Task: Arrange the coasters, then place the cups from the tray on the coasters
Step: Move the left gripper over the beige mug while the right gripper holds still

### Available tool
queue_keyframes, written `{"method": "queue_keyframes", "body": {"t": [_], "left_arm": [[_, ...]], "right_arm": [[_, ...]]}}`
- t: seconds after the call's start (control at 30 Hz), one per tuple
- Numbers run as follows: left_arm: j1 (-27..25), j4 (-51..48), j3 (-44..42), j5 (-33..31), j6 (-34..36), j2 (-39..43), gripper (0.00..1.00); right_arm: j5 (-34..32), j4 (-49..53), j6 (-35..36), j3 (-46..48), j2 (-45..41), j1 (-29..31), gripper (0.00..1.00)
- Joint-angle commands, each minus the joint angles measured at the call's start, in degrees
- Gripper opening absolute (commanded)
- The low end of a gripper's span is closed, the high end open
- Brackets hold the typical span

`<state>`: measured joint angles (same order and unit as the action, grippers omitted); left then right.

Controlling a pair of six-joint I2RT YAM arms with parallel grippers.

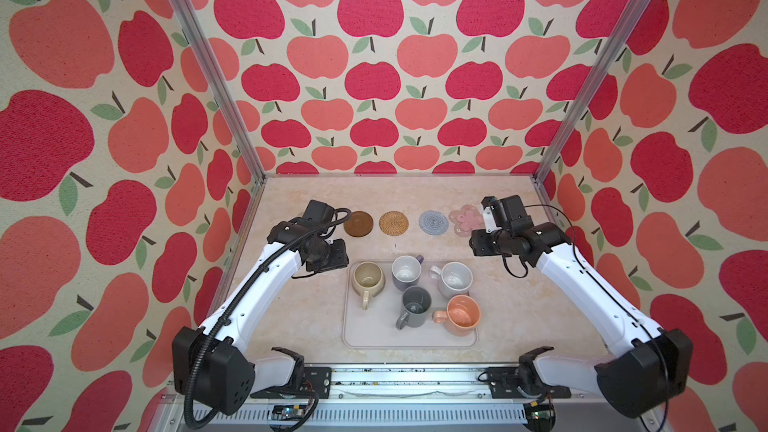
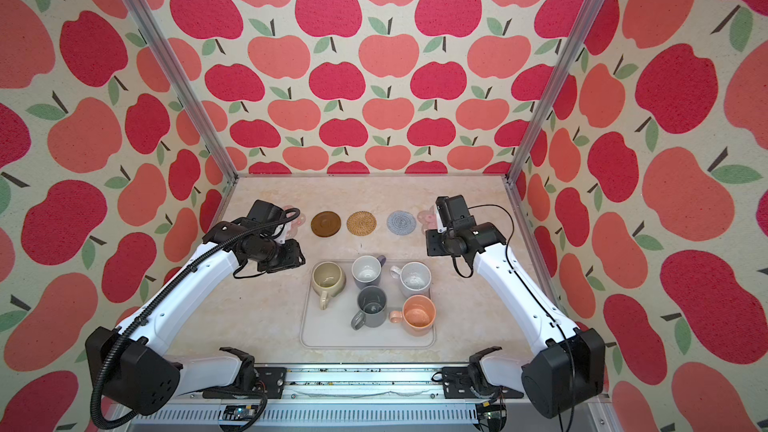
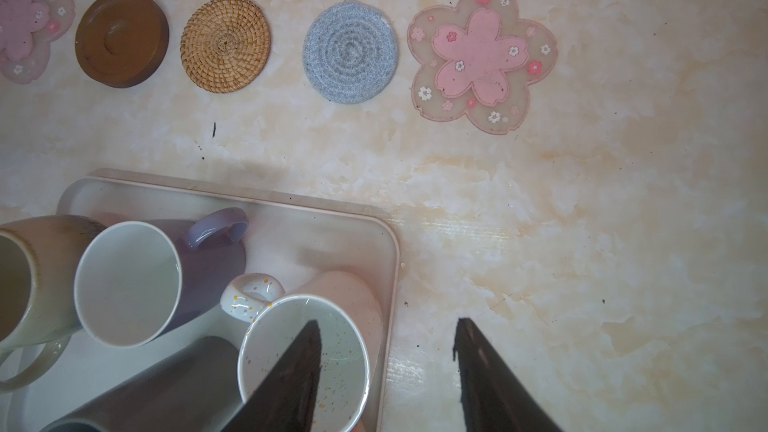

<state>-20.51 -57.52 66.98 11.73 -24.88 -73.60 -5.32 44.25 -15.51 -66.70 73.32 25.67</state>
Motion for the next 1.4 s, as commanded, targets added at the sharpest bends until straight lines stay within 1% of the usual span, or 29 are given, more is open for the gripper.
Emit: {"method": "queue_keyframes", "body": {"t": [0.0,0.2,0.4,0.63,0.77,1.0,1.2,1.37], "left_arm": [[-1.5,-3.6,1.4,-1.8,0.3,0.1,0.48],[-4.2,-6.7,0.5,-3.9,-0.6,1.5,0.49],[-5.6,-5.3,-3.2,-2.3,-3.5,5.6,0.49],[-8.9,-5.2,-4.8,-2.7,-6.1,6.0,0.49],[-12.2,-4.5,-5.8,-2.9,-7.8,5.2,0.49],[-18.4,0.2,-9.4,-3.2,-13.4,3.0,0.49],[-20.4,4.4,-10.5,-2.7,-15.1,0.1,0.50],[-20.9,5.1,-9.7,-3.7,-16.1,-3.6,0.50]], "right_arm": [[2.6,-1.0,1.7,-2.5,1.4,-0.5,0.55],[2.4,0.5,3.7,-6.5,4.5,-0.5,0.55],[4.9,-1.9,1.9,-6.6,5.9,-0.6,0.55],[6.0,-3.0,0.9,-6.6,7.8,-0.2,0.55],[5.7,-3.4,0.9,-6.3,8.2,-0.2,0.55],[6.2,-4.0,1.0,-5.7,8.9,-0.1,0.55],[6.5,-4.2,1.1,-5.4,9.0,-0.1,0.55],[6.1,-3.7,1.4,-4.8,8.5,-0.1,0.55]]}}
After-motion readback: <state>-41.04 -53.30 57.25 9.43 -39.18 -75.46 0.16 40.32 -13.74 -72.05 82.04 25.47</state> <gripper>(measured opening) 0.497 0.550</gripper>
